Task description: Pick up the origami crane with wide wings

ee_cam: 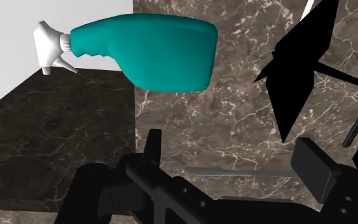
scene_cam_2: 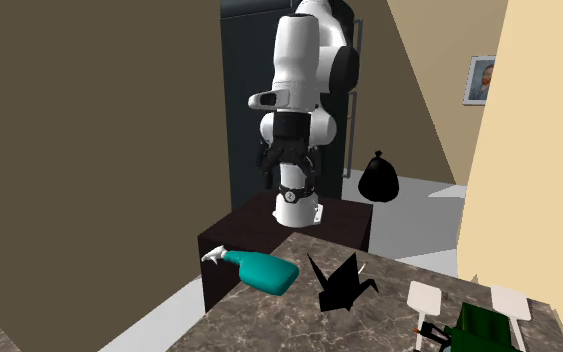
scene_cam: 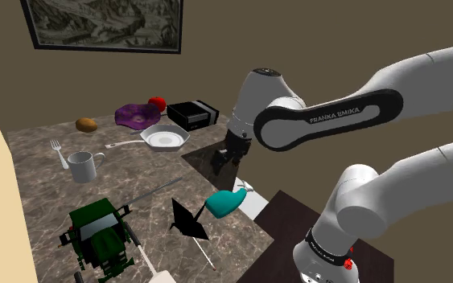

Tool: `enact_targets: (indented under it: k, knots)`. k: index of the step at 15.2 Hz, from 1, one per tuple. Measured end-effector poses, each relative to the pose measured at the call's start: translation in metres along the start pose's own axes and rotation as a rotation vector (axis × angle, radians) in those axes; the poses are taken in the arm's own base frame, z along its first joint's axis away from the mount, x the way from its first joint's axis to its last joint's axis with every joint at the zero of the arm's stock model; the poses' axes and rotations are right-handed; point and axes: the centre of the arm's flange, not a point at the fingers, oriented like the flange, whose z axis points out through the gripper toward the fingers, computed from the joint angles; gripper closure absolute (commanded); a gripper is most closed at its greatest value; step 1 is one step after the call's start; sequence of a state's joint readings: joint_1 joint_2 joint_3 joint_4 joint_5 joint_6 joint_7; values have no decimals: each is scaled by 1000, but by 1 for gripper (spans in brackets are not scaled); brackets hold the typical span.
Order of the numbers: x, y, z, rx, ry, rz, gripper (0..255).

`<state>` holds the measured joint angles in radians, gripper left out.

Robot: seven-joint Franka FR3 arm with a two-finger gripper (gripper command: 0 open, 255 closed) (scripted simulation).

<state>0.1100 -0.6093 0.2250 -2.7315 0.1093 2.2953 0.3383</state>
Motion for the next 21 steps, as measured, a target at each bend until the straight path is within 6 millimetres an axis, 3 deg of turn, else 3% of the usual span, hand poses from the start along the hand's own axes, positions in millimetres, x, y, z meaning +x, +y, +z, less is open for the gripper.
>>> enact_targets:
  k: [14, 21]
  knots:
    - [10, -101, 145, 86, 99, 12, 0]
    - [6, -109, 185, 95, 109, 13, 0]
